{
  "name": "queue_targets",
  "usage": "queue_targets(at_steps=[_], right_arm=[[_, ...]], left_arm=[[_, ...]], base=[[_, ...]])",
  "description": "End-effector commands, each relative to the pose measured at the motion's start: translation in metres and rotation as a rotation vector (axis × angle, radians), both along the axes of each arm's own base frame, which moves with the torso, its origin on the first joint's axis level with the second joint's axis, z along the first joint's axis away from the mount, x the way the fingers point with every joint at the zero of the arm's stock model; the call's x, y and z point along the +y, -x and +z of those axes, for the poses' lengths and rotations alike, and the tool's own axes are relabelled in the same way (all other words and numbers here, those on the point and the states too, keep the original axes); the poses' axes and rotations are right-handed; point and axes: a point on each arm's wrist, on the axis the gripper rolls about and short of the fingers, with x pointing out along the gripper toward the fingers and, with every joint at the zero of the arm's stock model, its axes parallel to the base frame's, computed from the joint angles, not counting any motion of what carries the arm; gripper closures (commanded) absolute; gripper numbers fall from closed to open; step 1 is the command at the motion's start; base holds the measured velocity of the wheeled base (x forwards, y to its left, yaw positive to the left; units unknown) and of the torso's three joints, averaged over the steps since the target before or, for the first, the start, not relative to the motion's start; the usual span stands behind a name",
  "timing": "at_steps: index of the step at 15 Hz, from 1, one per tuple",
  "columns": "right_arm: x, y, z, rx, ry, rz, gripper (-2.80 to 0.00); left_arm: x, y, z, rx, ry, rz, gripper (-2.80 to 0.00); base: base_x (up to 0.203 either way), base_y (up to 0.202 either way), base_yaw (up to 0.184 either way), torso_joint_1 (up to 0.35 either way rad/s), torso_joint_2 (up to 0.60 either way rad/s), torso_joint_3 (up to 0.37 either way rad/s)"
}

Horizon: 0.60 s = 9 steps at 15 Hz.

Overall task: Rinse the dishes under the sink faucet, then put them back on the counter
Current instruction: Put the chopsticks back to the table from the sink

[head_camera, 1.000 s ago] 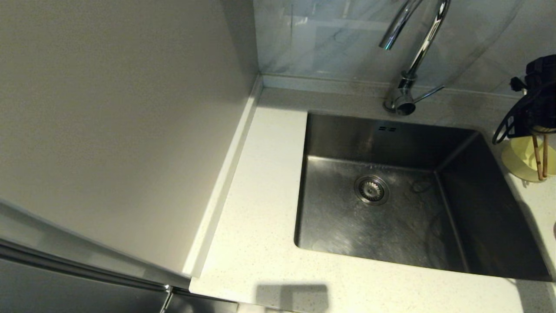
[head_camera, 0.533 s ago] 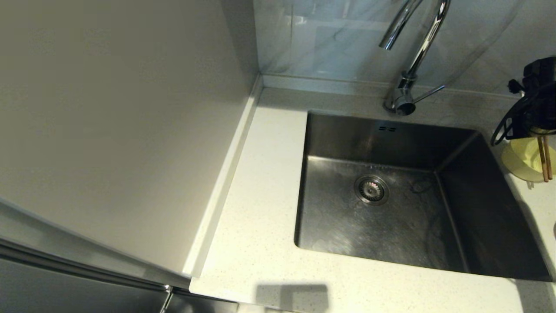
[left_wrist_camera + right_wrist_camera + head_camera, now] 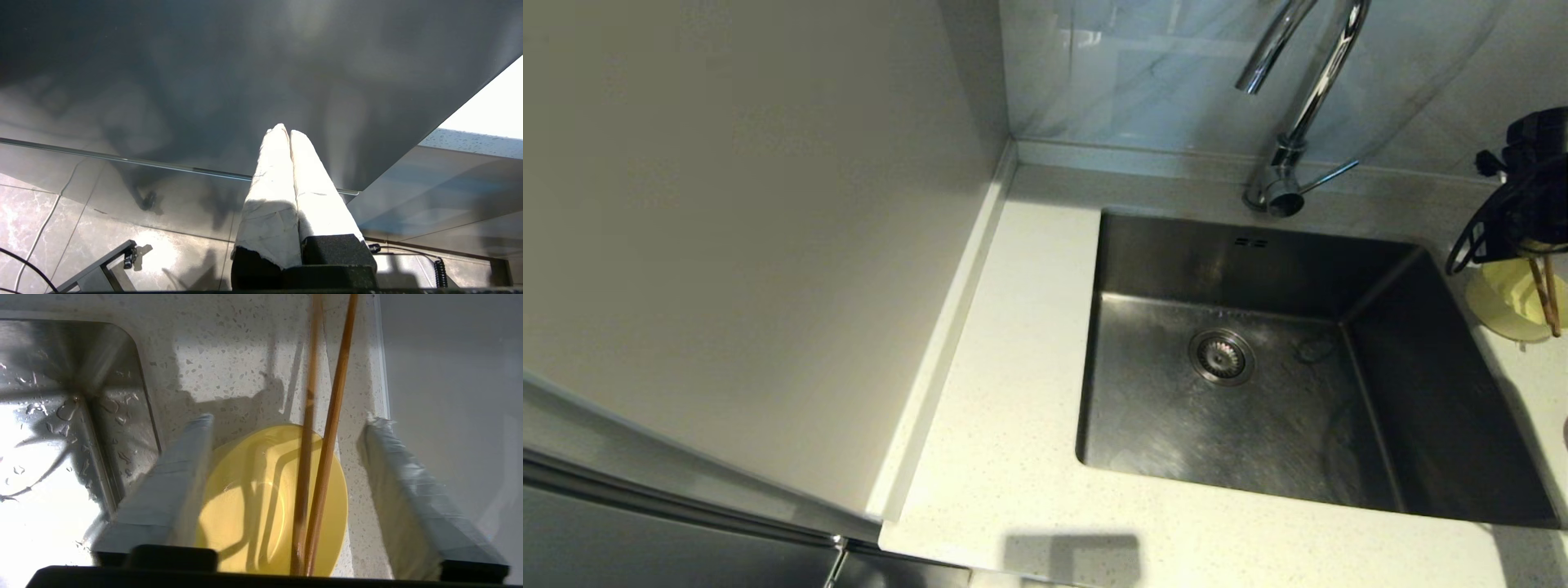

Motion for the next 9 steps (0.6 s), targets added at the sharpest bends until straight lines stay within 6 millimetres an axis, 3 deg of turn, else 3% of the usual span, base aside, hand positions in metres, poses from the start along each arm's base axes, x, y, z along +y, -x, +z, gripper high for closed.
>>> queue_targets(at_steps=[1, 9], right_arm=[[0.000, 0.000, -0.001, 0.005, -0.001, 0.003, -2.80], [0.003, 0.008, 0.013, -0.026, 0.009, 0.006, -2.80]], left_arm=[[0.000, 0.000, 0.000, -0.003, 0.000, 0.001, 0.00], [0.000, 0.000, 0.000, -0.003, 0.000, 0.001, 0.00]], base=[[0.000, 0.000, 0.000, 0.000, 0.00, 0.000], [0.000, 0.000, 0.000, 0.000, 0.00, 0.000]])
